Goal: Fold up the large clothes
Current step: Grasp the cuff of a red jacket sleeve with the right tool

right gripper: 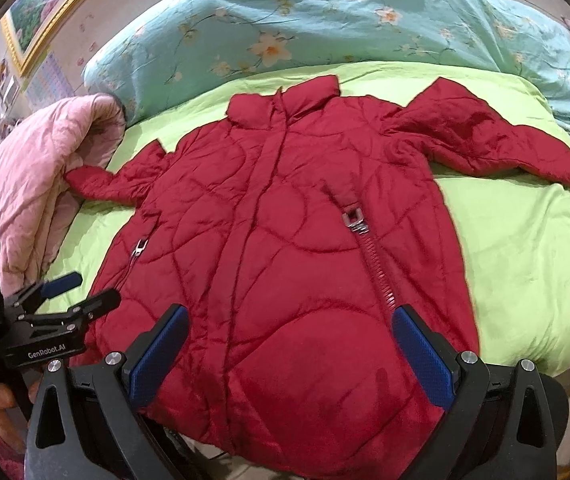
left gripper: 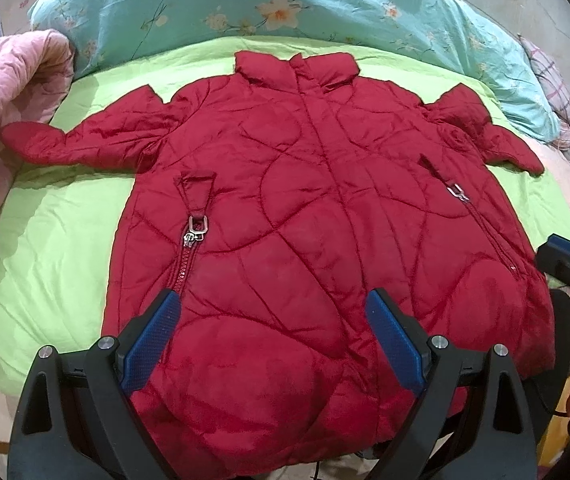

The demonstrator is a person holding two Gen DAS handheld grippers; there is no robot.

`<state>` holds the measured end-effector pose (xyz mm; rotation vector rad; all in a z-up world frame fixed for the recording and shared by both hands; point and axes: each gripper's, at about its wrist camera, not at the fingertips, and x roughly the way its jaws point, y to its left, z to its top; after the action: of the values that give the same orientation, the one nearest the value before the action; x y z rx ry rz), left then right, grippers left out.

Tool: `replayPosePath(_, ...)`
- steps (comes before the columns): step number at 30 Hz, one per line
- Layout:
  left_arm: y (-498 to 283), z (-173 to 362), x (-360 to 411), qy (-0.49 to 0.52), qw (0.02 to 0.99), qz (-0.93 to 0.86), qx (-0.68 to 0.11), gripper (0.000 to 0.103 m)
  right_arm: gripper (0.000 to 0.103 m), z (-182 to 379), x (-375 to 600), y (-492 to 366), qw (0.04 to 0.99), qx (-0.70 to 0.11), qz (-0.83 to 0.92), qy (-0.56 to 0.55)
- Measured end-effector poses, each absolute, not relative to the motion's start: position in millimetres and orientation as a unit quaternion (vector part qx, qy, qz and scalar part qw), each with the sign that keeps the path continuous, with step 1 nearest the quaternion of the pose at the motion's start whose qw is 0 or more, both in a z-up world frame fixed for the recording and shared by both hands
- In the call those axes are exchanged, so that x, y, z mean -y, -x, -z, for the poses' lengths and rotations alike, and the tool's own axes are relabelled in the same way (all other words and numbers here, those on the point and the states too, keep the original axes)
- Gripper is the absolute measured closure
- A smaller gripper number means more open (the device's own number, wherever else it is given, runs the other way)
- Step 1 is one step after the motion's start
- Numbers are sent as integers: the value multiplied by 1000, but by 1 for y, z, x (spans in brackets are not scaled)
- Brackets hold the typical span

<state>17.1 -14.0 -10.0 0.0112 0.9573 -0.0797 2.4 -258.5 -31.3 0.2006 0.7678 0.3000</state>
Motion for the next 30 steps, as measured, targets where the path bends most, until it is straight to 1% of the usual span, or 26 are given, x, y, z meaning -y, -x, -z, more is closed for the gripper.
replayPosePath(11,-44,13,9,0,887,25,-461,9,2,39,335,-41,913,-357,-89,-176)
replayPosePath(13,-49,12,8,4,888,25,-460,9,6,39,353,-47,915,-350,-70,-188)
replayPosePath(17,-59,13,10,4,888,23,-459,9,8,45,398,-63,913,-332,-33,-234)
replayPosePath(27,-84,21,22,-2,881,32,-471,9,26,78,502,-118,888,-326,49,-322)
replayPosePath(30,-90,25,26,-9,879,34,-475,9,29,83,527,-135,884,-316,65,-339)
